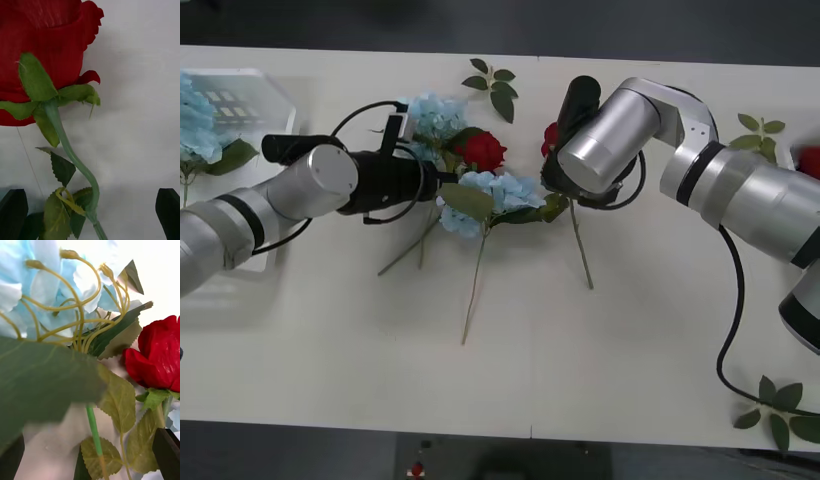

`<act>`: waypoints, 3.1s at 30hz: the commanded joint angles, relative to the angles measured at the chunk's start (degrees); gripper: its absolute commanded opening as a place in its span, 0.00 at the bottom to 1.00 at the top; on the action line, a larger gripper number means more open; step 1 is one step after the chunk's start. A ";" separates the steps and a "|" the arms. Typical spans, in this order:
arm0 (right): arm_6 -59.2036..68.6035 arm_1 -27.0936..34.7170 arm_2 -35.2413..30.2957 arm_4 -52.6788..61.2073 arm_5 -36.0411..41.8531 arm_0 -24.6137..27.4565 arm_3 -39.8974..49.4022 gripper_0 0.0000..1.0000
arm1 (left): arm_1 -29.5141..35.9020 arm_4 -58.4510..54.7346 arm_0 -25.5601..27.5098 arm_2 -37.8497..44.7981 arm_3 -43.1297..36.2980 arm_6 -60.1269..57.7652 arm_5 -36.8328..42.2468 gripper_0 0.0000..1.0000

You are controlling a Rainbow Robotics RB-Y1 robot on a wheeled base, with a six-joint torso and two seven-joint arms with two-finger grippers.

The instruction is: Put the red flowers into the right box and the blue flowers into the left box

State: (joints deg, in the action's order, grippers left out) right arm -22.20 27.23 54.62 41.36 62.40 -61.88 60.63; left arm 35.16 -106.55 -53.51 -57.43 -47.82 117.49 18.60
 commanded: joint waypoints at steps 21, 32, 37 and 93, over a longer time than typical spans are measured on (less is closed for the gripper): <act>-0.74 -1.13 -0.04 -4.09 -4.56 4.22 0.02 0.00 | -1.24 2.84 0.77 -0.22 0.18 -2.97 0.74 0.00; -0.74 1.33 -0.74 -5.24 -5.18 3.43 2.13 0.00 | -0.97 2.66 0.69 -0.22 0.09 -2.97 0.74 0.00; -1.01 6.34 -0.74 -2.16 -4.21 1.23 6.96 0.00 | 0.43 2.05 0.69 1.27 -0.61 -3.06 2.41 0.00; -68.15 38.51 -0.83 24.29 8.44 -7.29 -19.23 0.00 | 30.93 8.73 13.25 43.46 -10.89 2.92 49.25 0.00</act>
State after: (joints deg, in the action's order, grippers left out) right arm -87.60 65.50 54.64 66.09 71.24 -68.90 42.97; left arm 62.32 -99.85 -38.70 -17.80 -57.74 118.81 64.27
